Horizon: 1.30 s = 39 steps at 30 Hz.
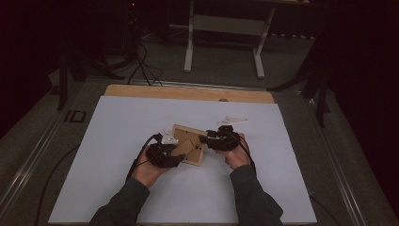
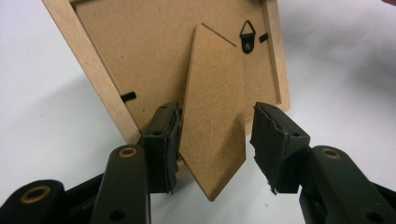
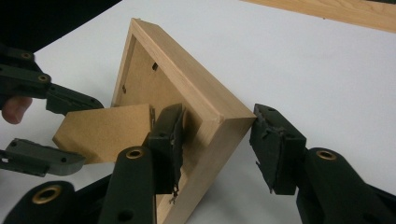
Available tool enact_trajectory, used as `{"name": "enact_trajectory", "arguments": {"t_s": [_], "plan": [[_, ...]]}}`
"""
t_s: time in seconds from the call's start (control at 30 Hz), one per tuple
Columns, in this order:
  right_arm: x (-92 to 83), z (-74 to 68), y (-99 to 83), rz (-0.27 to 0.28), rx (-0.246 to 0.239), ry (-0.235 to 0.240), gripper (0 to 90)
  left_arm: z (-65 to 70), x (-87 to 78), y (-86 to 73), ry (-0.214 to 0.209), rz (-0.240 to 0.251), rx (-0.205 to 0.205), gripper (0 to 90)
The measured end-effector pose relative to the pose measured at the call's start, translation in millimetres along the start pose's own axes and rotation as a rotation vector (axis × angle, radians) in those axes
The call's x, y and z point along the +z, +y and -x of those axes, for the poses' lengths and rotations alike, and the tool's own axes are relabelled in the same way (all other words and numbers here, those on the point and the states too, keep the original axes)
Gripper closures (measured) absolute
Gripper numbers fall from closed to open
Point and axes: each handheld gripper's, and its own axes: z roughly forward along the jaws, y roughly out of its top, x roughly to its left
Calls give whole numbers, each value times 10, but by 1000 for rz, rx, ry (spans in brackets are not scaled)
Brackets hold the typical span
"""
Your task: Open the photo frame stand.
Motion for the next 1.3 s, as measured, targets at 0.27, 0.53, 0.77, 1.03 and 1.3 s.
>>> {"name": "enact_trajectory", "arguments": {"t_s": [0.27, 0.53, 0.77, 1.03, 1.3], "plan": [[-32, -43, 7, 10, -19, 1, 560, -69, -1, -2, -52, -24, -50, 562], [-51, -77, 10, 13, -38, -2, 563, -61, 1, -6, -66, -31, -43, 636], [37, -87, -38, -29, -23, 25, 517, -57, -24, -20, -74, -17, -39, 654], [17, -105, -33, -9, -17, 34, 543, -78, -29, -32, -95, -3, -51, 691], [-25, -112, -14, 22, -26, 15, 565, -96, 31, 1, -61, -7, -48, 702]]}}
